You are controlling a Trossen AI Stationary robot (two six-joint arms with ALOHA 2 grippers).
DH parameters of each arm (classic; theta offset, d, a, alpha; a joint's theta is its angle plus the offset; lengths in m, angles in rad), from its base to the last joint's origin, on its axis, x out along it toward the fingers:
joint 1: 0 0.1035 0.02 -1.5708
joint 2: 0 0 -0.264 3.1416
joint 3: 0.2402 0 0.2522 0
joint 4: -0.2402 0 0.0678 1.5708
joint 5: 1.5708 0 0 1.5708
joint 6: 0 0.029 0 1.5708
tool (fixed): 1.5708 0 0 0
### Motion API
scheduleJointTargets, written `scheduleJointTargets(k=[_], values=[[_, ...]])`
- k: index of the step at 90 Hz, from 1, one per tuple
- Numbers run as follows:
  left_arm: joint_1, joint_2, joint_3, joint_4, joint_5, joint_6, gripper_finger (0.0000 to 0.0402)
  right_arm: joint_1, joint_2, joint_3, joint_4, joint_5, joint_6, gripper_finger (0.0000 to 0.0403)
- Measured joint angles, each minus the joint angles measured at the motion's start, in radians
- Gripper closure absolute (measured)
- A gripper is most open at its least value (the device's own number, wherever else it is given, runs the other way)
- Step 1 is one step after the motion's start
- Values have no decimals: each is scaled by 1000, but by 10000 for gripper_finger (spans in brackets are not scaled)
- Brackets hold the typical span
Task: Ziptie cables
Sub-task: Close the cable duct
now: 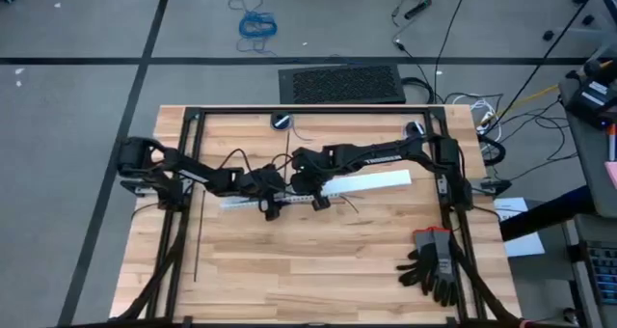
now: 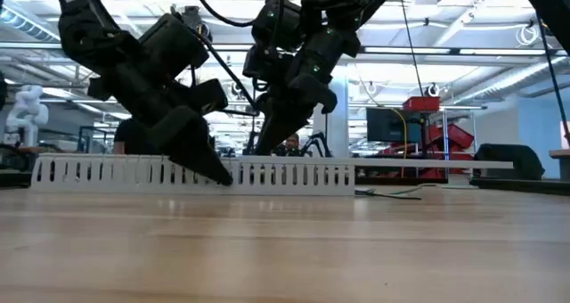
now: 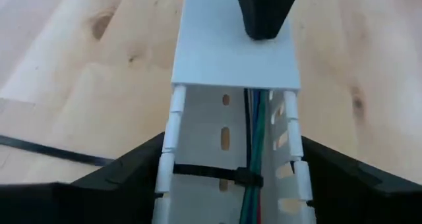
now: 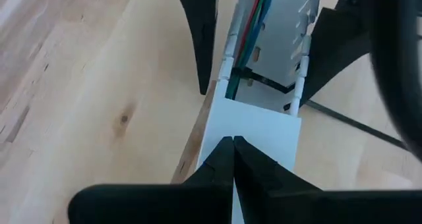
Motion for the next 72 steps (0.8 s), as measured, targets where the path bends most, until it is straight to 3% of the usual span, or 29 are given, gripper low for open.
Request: scheduleJointTargets(k=[16, 43, 72], values=[[0, 1, 0, 1, -6, 8, 110, 1, -51, 0, -10, 31, -1, 403], [0, 1, 0, 10, -21, -4, 161, 2, -39, -32, -11, 29, 11, 403], [-1, 2, -1, 12, -24, -3, 164, 2, 27, -40, 95, -4, 8, 403]])
